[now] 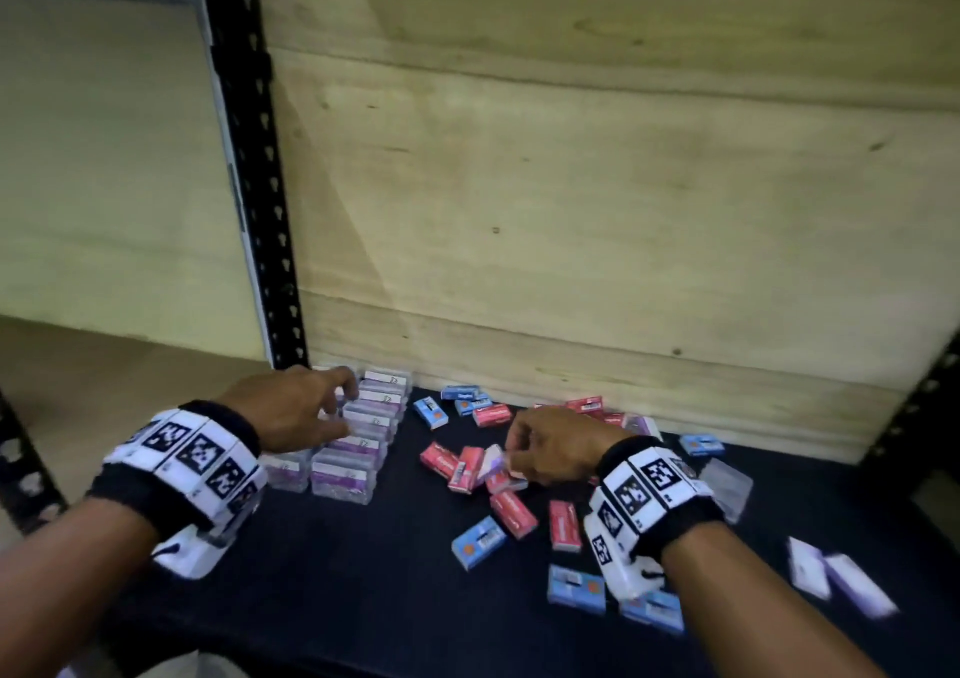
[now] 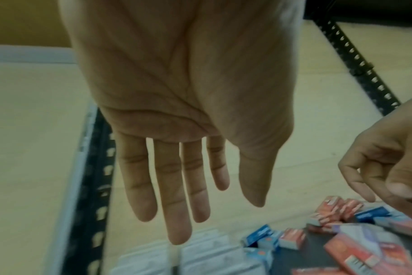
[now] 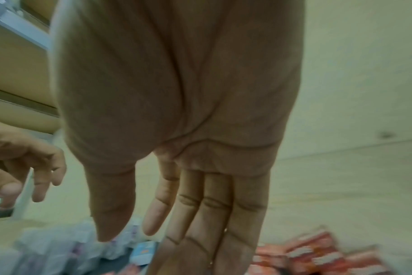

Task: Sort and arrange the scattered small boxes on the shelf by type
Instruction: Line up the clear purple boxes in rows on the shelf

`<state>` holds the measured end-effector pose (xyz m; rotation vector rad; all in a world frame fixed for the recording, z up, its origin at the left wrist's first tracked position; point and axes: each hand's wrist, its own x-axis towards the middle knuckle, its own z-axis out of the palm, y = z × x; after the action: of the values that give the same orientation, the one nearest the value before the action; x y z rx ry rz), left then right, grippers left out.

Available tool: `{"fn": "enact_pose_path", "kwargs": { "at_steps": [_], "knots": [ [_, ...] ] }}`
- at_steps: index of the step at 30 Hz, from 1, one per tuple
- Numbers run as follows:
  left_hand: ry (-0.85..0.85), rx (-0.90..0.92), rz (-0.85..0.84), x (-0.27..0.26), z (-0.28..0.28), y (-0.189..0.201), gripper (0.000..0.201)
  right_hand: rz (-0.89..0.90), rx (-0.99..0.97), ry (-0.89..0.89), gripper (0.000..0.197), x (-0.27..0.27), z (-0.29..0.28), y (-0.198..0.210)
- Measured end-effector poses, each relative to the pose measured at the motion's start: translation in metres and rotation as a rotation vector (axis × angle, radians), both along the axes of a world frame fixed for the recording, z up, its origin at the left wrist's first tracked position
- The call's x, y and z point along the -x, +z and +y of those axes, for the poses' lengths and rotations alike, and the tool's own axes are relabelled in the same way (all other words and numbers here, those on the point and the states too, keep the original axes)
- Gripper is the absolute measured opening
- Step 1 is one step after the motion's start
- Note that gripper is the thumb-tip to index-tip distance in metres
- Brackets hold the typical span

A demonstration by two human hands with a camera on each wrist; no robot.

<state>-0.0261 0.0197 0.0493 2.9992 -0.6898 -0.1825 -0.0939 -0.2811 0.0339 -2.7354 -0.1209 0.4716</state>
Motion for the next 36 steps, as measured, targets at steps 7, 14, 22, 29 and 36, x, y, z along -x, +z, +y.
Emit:
{"fn": "enact_pose_path", "kwargs": {
  "at_steps": [7, 14, 22, 29, 36],
  "knots": [
    [-0.199, -0.017, 0.022, -0.008, -0.110, 0.000, 0.039, -0.033, 0.108, -0.213, 0.016, 0.017, -0.111, 0.002],
    [-0.390, -0.035, 0.089, -0.001, -0.226, -0.008, 0.034, 0.008, 0.133, -0.364, 0.023, 0.033, -0.193, -0.006],
    [-0.537, -0.064, 0.225, 0.013, -0.323, -0.032, 0.044, 0.136, 0.184, -0.338, 0.052, 0.048, -0.233, -0.023],
    [-0.543, -0.157, 0.282, 0.020, -0.358, -0.051, 0.043, 0.184, 0.163, -0.337, 0.069, 0.046, -0.233, -0.037],
    [-0.558, -0.108, 0.258, 0.022, -0.361, -0.051, 0.025, 0.174, 0.198, -0.336, 0.066, 0.045, -0.227, -0.038]
  ]
}}
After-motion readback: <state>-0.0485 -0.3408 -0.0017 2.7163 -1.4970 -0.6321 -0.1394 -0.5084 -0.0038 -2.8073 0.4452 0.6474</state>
